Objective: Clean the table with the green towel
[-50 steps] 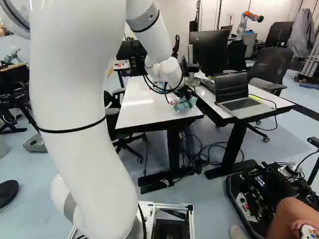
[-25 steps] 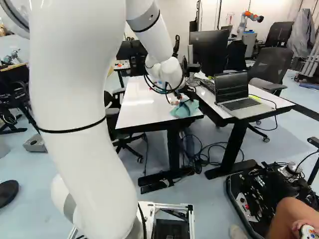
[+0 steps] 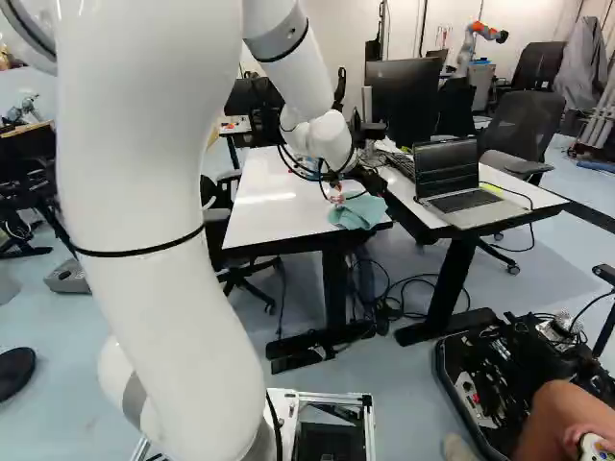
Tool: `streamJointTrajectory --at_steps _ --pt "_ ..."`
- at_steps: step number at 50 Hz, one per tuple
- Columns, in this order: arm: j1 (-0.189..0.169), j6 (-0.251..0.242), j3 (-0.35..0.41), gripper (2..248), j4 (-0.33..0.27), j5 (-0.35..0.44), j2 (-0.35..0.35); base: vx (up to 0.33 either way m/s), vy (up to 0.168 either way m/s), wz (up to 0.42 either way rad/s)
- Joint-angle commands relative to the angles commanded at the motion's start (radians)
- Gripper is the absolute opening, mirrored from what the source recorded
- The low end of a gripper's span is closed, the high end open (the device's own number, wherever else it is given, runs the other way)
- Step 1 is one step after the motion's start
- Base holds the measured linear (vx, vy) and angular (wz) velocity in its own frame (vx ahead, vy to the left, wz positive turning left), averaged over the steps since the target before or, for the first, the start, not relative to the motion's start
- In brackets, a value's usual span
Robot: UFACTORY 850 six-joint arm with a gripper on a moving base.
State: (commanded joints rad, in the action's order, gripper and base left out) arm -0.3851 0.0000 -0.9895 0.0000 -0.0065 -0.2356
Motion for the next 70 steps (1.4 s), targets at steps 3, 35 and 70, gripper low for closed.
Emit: streamJointTrajectory --at_steps 3,35,70 --pt "0.0 0.0 0.0 247 0.0 0.0 0.0 0.0 0.0 0.0" --pt "0.007 0.0 0.015 247 0.0 0.015 0.009 0.0 0.0 0.0" --pt "0.064 0.0 0.15 247 0.0 0.146 0.085 0.0 0.0 0.0"
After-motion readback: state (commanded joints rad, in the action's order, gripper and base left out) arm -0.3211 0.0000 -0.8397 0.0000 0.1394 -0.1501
